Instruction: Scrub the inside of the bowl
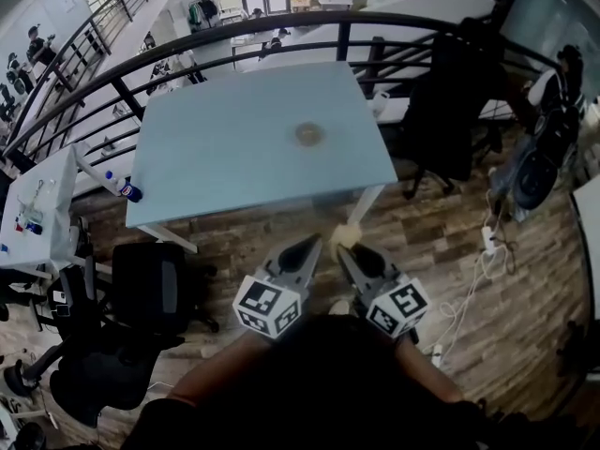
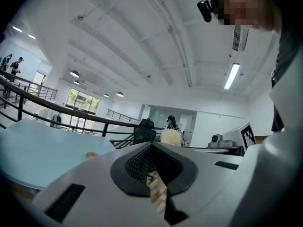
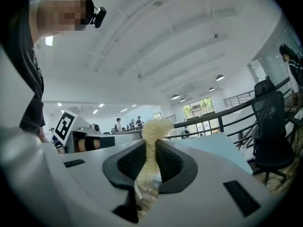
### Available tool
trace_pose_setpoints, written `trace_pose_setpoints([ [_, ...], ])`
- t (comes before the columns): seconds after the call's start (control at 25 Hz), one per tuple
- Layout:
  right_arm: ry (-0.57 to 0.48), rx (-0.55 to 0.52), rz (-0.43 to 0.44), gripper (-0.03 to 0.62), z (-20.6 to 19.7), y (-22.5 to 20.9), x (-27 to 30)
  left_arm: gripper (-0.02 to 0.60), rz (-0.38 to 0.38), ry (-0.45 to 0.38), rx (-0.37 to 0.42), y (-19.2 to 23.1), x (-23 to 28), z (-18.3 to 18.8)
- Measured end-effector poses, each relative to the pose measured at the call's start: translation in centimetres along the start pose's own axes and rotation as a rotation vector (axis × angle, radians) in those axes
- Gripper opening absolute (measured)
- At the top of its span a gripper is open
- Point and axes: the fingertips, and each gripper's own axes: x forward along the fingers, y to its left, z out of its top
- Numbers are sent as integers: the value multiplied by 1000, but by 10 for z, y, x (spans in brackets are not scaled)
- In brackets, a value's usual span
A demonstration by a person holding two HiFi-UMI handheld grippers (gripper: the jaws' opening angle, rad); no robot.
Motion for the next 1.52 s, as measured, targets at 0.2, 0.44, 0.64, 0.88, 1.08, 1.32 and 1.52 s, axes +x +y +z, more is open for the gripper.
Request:
trace_pose_setpoints([
  [0.2, 6, -16, 15, 66, 10, -49, -20, -3, -5, -1, -6, -21, 56, 0],
  [0.44, 23, -25, 33, 66, 8, -88, -41, -3, 27, -30, -19, -37, 95, -1],
  [0.64, 9, -20, 12, 66, 13, -112, -54, -3, 12, -15, -5, -52, 121, -1],
  [0.88, -6, -11, 2, 66, 10, -131, -60, -3, -2, 12, -17, -55, 138, -10],
  [1.08, -1, 14, -29, 66, 12, -147, -58, -3, -1, 18, -21, -51, 154, -12],
  [1.32, 6, 22, -55, 66, 14, -166, -48, -3, 10, -20, -13, -39, 169, -1],
  [1.52, 18, 27, -52, 66, 15, -179, -30, -3, 19, -19, -20, -20, 183, 2],
])
